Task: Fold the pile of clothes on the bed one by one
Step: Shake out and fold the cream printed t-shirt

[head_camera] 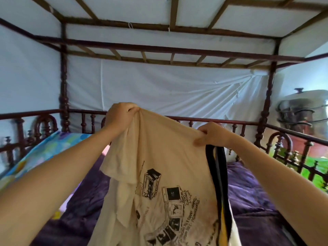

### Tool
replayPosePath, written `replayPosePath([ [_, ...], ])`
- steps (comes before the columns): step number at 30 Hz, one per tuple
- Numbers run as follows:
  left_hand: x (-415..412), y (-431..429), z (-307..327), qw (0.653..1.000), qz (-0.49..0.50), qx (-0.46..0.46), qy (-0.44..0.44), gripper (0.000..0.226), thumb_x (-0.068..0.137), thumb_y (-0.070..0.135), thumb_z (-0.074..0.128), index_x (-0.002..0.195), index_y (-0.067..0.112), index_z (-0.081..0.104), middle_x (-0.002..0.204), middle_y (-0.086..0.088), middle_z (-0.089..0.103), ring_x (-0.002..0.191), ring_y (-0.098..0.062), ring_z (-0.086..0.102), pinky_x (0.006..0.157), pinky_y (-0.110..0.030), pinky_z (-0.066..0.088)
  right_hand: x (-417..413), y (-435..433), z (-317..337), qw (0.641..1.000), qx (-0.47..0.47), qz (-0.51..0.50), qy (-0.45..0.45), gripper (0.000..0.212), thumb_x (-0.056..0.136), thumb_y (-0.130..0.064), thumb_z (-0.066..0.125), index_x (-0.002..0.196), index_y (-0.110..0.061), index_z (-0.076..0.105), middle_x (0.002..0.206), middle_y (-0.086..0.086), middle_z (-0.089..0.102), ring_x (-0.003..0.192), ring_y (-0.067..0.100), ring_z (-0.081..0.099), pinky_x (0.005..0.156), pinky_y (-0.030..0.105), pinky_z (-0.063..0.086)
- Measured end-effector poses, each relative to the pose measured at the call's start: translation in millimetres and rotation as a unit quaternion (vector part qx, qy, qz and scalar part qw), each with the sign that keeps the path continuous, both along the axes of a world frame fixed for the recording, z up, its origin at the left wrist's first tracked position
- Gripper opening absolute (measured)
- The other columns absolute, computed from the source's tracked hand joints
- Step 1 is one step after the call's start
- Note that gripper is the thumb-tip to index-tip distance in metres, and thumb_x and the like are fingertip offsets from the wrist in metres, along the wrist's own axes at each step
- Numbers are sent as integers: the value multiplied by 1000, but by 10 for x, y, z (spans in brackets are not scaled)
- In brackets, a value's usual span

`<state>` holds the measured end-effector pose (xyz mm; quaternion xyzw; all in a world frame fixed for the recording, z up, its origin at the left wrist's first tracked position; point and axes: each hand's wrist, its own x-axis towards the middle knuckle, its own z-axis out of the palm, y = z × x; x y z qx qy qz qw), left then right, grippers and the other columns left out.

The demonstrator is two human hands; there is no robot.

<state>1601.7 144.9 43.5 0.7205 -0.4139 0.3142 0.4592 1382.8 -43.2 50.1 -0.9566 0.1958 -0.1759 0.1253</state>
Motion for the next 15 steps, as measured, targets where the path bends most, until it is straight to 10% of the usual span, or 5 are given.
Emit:
replayPosePath([
  [7,142,250,225,998,11,-48,-29,19,89,16,61,94,2,73,99,-18,71,97,-31,65,81,-39,49,195,-69,-202,980,160,-44,-108,32,76,-3,72,52,-10,53,54,-1,50,53,12,47,53,19,35],
  [10,275,349,169,999,17,-36,-11,20,89,14,60,91,-1,72,96,-20,70,94,-32,64,78,-36,45,309,-39,-285,916,333,-32,-223,8,78,2,69,75,-4,64,74,8,63,67,20,61,64,26,49],
  [15,525,433,-38,996,47,34,69,21,91,12,55,89,-4,67,93,-22,67,91,-34,60,77,-37,42,461,94,-122,889,350,9,-295,23,85,-1,64,107,-2,63,89,10,64,81,23,62,83,35,53],
])
